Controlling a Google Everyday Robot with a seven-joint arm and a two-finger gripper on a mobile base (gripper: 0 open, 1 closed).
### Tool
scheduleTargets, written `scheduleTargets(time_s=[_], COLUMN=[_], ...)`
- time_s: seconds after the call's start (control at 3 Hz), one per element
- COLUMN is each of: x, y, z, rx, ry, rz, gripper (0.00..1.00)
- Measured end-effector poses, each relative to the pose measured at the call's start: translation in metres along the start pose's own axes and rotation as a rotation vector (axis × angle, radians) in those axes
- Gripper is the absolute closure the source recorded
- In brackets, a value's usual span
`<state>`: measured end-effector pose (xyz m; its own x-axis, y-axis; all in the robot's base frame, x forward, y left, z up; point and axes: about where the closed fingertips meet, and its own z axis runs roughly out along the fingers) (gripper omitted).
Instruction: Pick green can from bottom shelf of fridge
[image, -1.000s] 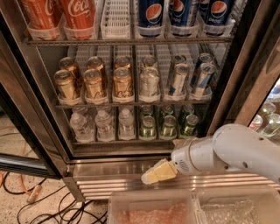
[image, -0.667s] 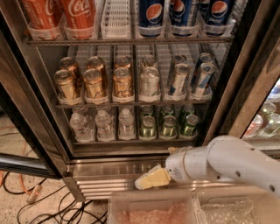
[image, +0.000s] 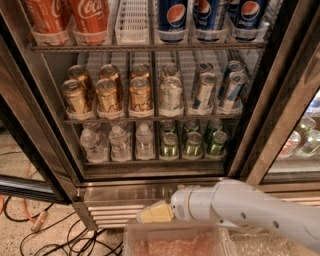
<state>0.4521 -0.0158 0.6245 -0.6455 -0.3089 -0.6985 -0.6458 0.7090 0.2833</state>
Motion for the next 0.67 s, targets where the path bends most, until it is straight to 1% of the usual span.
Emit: scheduleTargets(time_s=[0.33,0.67], x=[0.005,0.002], y=[0.001,-0.005], z=[0.025,0.037], rx=[0.049,0.138], ry=[-0.044,-0.085], rz=[0.071,0.095], gripper=[0.0,0.0])
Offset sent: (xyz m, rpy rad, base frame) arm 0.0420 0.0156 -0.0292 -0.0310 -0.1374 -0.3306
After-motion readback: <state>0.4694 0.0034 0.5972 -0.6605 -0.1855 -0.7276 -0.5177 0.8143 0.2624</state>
